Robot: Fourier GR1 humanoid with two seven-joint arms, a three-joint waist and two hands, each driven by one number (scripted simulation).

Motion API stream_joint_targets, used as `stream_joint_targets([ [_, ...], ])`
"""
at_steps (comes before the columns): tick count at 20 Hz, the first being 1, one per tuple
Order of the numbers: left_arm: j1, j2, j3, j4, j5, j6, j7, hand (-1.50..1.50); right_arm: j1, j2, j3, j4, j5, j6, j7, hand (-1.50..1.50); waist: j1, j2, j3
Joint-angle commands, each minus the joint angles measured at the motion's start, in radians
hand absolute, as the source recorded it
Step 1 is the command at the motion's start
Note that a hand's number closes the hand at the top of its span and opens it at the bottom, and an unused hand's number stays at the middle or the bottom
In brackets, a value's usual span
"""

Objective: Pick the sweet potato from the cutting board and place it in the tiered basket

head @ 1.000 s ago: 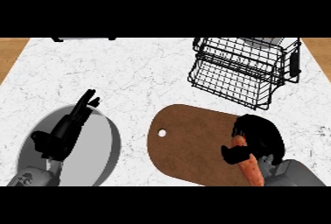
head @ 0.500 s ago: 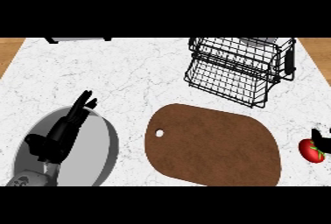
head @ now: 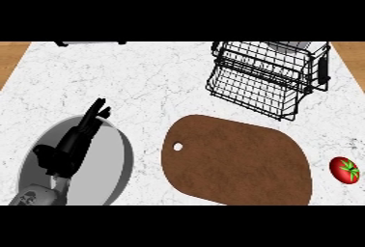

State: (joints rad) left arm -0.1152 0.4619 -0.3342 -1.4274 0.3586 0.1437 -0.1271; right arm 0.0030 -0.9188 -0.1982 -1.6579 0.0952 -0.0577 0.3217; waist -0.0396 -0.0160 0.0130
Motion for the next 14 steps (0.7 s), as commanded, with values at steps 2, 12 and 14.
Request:
stream_joint_targets([
  [2,-0.031,-0.085,-0.023,0.029,-0.012,0.02,0.022,0.0,-0.071,-0.08,-0.114,-0.099,-0.116,0.107,0.105,1.5,0.024,0.013,-0.014],
  [12,-0.069,-0.119,-0.036,0.071,-0.04,-0.016,-0.012,0.0,-0.518,-0.104,0.051,0.02,-0.122,0.123,0.415,1.5,0.079,0.025,-0.015],
  [14,-0.035,-0.108,-0.034,0.087,-0.037,-0.044,-0.037,0.0,-0.572,-0.071,0.081,0.072,-0.11,0.124,0.416,1.5,0.075,0.024,-0.015],
])
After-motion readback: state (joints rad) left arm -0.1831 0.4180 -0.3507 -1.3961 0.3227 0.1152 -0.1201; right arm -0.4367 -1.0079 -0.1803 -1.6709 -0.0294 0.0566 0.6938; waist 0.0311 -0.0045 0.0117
